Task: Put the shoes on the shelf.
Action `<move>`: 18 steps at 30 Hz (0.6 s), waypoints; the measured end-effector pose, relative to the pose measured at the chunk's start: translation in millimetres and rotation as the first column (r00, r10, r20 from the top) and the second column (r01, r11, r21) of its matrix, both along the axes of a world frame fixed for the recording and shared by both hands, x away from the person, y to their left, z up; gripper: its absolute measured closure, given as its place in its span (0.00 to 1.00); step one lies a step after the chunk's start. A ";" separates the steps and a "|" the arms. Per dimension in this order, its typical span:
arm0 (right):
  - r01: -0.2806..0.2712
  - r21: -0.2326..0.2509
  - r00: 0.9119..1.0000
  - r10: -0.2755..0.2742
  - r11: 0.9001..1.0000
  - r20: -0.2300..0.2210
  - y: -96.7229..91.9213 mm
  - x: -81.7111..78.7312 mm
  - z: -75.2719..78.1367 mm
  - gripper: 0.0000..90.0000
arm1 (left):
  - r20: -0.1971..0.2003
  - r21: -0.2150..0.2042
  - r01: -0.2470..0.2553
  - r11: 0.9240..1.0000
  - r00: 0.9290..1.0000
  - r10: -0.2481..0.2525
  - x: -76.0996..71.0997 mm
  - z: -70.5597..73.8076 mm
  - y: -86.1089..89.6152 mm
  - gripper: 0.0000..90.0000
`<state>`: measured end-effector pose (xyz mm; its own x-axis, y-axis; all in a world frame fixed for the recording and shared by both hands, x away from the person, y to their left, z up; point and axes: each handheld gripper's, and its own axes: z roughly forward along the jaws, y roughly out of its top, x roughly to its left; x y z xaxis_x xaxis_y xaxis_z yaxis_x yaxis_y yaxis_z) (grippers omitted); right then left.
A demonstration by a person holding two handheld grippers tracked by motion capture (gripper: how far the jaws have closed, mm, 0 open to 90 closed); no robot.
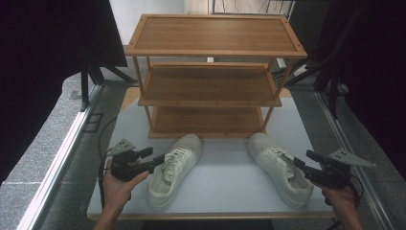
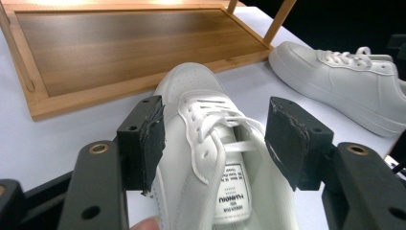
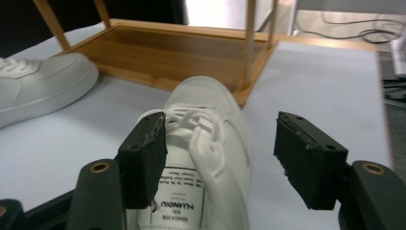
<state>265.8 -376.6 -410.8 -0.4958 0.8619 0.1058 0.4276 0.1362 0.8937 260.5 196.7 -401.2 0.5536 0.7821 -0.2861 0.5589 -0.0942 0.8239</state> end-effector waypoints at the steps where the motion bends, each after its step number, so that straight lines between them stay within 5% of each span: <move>1: -0.018 -0.001 1.000 0.018 1.000 -0.009 1.7 3.2 -2.1 0.40 | -0.004 0.012 0.002 1.000 1.000 -0.002 0.9 -1.6 -2.3 0.43; 8: -0.089 -0.065 0.995 0.086 0.994 -0.059 10.7 24.3 -21.5 0.43 | -0.068 0.047 0.008 0.999 0.998 -0.004 6.4 -25.0 -13.4 0.42; 13: -0.082 -0.124 0.994 0.073 0.989 -0.082 13.5 34.7 -30.3 0.48 | -0.080 0.105 -0.013 0.994 0.997 0.021 11.5 -36.0 -20.3 0.43; 18: -0.087 -0.098 0.992 0.078 0.991 -0.098 10.6 43.3 -37.8 0.50 | -0.101 0.158 -0.029 0.987 0.994 0.045 19.0 -45.5 -27.7 0.47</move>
